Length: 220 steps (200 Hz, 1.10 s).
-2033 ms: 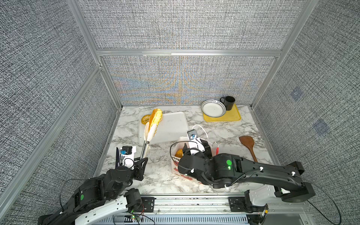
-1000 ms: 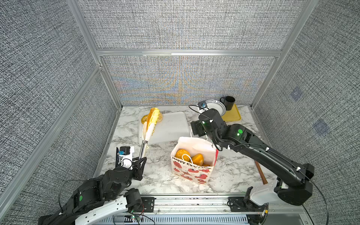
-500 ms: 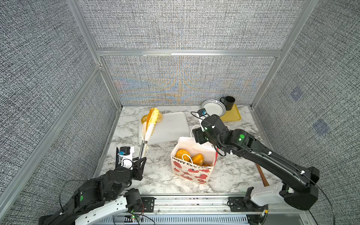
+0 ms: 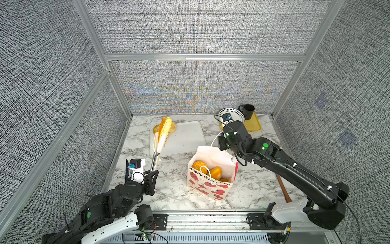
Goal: Pack bread into a paper bag
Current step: Move the paper bag to the center of the board.
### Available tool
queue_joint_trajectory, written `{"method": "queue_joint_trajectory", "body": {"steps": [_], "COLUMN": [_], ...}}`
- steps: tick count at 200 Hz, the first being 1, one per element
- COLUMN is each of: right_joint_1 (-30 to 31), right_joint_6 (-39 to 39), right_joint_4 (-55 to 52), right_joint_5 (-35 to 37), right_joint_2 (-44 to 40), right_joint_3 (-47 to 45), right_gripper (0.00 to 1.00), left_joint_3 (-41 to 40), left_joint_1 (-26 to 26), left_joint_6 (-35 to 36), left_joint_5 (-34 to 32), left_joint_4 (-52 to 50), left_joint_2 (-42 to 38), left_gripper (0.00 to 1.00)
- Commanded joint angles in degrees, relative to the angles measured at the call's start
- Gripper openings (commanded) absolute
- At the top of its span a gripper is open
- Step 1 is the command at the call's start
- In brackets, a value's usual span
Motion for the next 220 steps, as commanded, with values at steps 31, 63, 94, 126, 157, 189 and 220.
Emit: {"method": "queue_joint_trajectory", "body": {"steps": [31,63,94,126,157,189,220], "right_joint_1": [-6.03,-8.46,-11.01,-11.01,-10.99,-10.84,-10.78], "right_joint_6": [2.72,3.48,3.71,3.89,3.19,2.53,1.78], "right_joint_4": [3.35,3.60,4.67,5.86,8.48,9.64,11.53], "right_joint_5": [5.28,8.59,8.23,7.07,4.89,5.06,6.76], "right_joint_2": [-0.91,-2.49,-4.59,-3.82,-4.25,-5.57,-9.20], "right_joint_3": [-0.96,-0.94,-2.13,-4.56,-6.69,-6.93,-7.45], "right_gripper": [0.00,0.00,0.00,0.00,0.19,0.47,0.63], "left_joint_3": [0.17,0.08,0.67,3.80,8.46,12.56,14.56], "left_joint_1": [-0.04,-0.05,-0.04,-0.04,-0.03,-0.03,-0.03], "left_joint_6": [0.13,0.30,1.75,5.50,9.59,11.62,11.49], "left_joint_5": [0.03,0.49,2.82,8.32,16.17,23.19,27.94], "left_joint_4": [1.63,1.79,3.33,5.54,9.34,16.21,23.55], "left_joint_2": [0.10,0.48,3.13,9.19,15.31,20.21,24.26], "left_gripper": [0.02,0.02,0.02,0.02,0.02,0.02,0.02]}}
